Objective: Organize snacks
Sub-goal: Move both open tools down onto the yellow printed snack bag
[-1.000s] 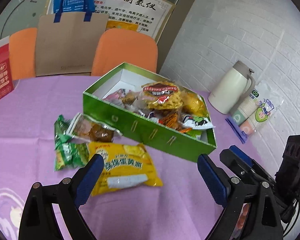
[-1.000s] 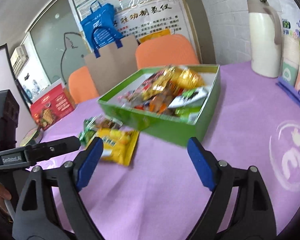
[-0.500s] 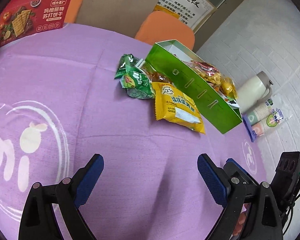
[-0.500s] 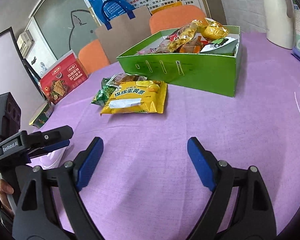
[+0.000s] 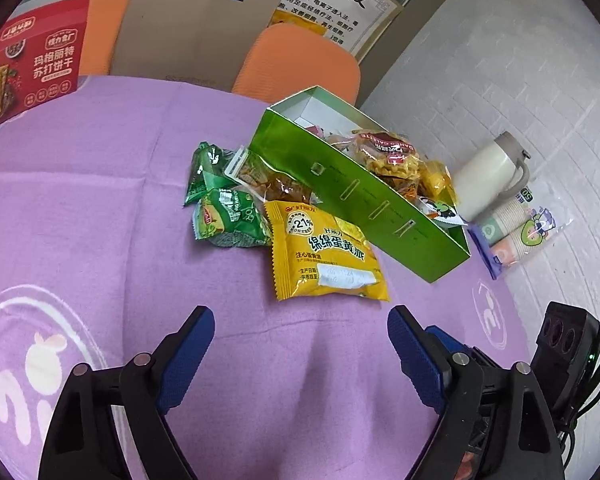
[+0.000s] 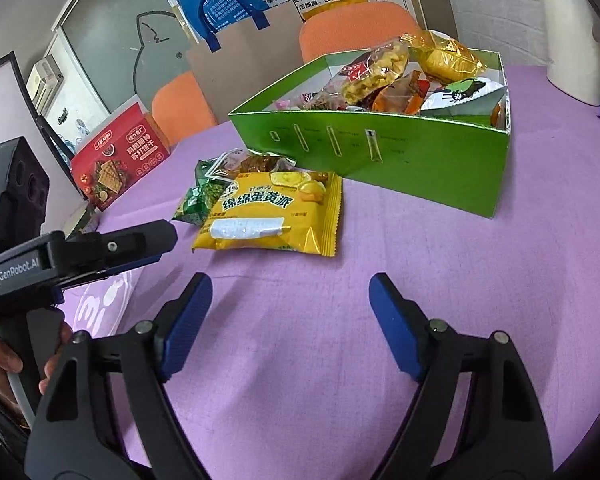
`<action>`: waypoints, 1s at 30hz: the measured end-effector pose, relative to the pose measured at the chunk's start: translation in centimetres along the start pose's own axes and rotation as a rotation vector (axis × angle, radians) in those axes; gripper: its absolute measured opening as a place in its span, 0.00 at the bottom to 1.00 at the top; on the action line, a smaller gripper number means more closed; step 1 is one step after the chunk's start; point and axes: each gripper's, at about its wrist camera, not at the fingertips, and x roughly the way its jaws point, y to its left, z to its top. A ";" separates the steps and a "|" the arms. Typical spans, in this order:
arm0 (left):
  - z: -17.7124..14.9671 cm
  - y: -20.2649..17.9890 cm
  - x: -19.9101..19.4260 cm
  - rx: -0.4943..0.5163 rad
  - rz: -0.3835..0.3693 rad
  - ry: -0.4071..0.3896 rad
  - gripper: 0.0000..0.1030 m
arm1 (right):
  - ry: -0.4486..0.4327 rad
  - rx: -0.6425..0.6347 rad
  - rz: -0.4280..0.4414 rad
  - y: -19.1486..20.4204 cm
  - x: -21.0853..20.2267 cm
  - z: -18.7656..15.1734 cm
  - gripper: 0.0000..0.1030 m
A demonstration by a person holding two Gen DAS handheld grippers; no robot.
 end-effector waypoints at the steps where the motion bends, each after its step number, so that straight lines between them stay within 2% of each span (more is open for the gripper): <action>1: 0.3 -0.1 0.4 0.004 -0.005 0.009 0.82 | 0.003 -0.003 0.002 -0.1 0.3 0.3 0.77; 9: 2.4 -0.7 3.5 0.047 0.011 0.068 0.65 | 0.023 -0.010 0.002 -0.6 2.9 2.3 0.68; 15: 3.4 -0.3 4.9 0.056 0.010 0.094 0.46 | 0.051 0.007 0.034 -1.0 4.4 3.2 0.59; 17: 3.5 -0.3 5.3 0.060 0.008 0.107 0.37 | 0.070 0.009 0.046 -1.1 4.8 3.2 0.51; 18: 3.5 -0.2 5.4 0.063 0.007 0.109 0.36 | 0.082 0.010 0.059 -1.1 5.0 3.2 0.40; 19: 3.4 -0.2 5.5 0.065 0.007 0.112 0.33 | 0.085 0.010 0.054 -1.0 5.0 3.1 0.36; 22: 3.2 -0.3 5.7 0.069 0.002 0.125 0.27 | 0.080 -0.009 0.055 -0.6 4.3 2.7 0.31; 30: 1.0 -1.3 3.5 0.092 -0.018 0.126 0.26 | 0.082 -0.041 0.076 1.1 1.2 0.5 0.30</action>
